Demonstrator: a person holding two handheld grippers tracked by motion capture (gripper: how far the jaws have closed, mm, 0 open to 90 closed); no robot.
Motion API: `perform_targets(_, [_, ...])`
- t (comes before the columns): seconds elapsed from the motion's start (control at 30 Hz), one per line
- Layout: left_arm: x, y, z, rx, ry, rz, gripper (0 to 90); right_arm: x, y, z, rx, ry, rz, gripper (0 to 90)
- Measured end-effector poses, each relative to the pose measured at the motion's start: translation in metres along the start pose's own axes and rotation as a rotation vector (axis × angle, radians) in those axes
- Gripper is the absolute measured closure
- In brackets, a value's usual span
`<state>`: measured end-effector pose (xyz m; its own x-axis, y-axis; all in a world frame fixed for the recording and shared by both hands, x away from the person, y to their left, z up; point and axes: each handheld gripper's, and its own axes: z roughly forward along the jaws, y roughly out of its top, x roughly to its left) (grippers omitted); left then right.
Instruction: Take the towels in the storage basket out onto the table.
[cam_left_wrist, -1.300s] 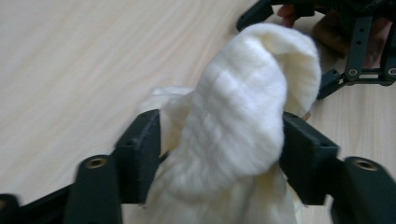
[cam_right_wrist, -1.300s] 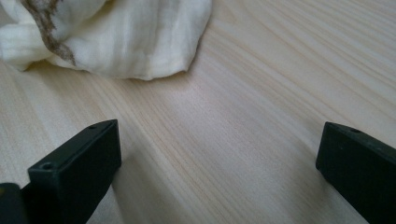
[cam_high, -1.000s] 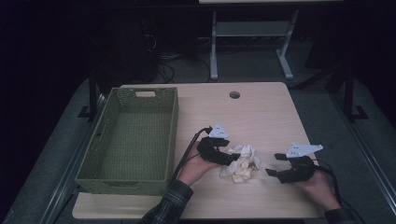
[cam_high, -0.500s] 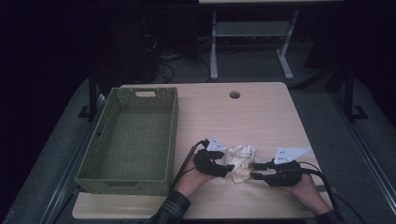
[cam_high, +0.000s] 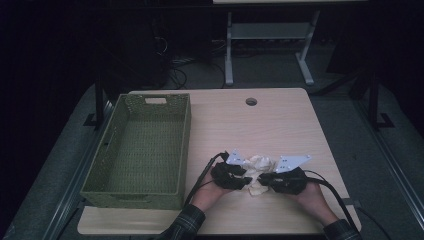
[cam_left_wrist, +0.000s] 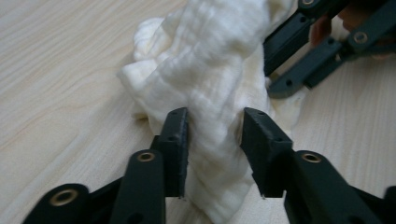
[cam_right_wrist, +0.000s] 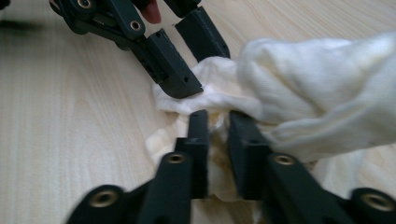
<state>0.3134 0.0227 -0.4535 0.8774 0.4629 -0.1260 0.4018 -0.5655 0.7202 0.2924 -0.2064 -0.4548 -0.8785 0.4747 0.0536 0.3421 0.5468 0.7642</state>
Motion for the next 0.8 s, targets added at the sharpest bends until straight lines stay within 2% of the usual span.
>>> perform_targets(0.07, [0.0,0.001,0.001,0.003,0.002,-0.003,67.7,-0.001,-0.001,0.0,0.007,-0.005,0.004,85.3])
perform_targets(0.1, [0.0,0.001,0.001,0.014,0.002,0.009,70.9,-0.001,-0.001,0.0,0.006,-0.003,0.008,85.9])
perform_targets(0.17, [-0.001,0.003,-0.001,0.006,0.007,0.014,75.2,-0.002,-0.002,-0.002,0.001,0.001,0.007,86.5])
perform_targets(0.2, [-0.002,0.003,-0.002,-0.004,0.012,0.003,78.4,-0.003,-0.002,-0.005,-0.009,0.0,0.008,86.6])
perform_targets(0.3, [0.0,0.005,-0.008,-0.016,0.028,0.014,80.5,-0.005,-0.002,-0.01,-0.024,-0.008,0.006,86.5])
perform_targets(0.33, [0.001,0.006,-0.011,-0.029,0.033,0.006,81.2,-0.008,-0.002,-0.017,-0.049,-0.014,0.011,86.5])
perform_targets(0.37, [0.002,0.006,-0.013,-0.041,0.039,0.006,81.2,-0.008,-0.002,-0.017,-0.049,-0.014,0.011,86.5])
perform_targets(0.4, [0.003,0.007,-0.017,-0.055,0.048,-0.005,81.9,-0.013,-0.003,-0.025,-0.075,-0.032,0.017,86.5])
perform_targets(0.5, [0.006,0.008,-0.024,-0.082,0.071,-0.017,82.8,-0.019,-0.003,-0.034,-0.094,-0.044,0.034,86.6])
perform_targets(0.53, [0.008,0.008,-0.027,-0.094,0.079,-0.025,83.3,-0.024,-0.004,-0.043,-0.114,-0.065,0.037,86.8])
perform_targets(0.6, [0.01,0.008,-0.031,-0.116,0.091,-0.054,83.4,-0.026,-0.005,-0.046,-0.122,-0.071,0.041,86.8])
perform_targets(0.67, [0.013,0.009,-0.033,-0.117,0.105,-0.05,83.4,-0.035,-0.005,-0.059,-0.135,-0.098,0.051,86.9])
perform_targets(0.73, [0.015,0.012,-0.033,-0.129,0.123,-0.063,83.4,-0.037,-0.005,-0.062,-0.141,-0.105,0.05,87.1])
perform_targets(0.8, [0.018,0.015,-0.034,-0.138,0.141,-0.069,83.4,-0.047,-0.005,-0.072,-0.154,-0.134,0.055,87.1])
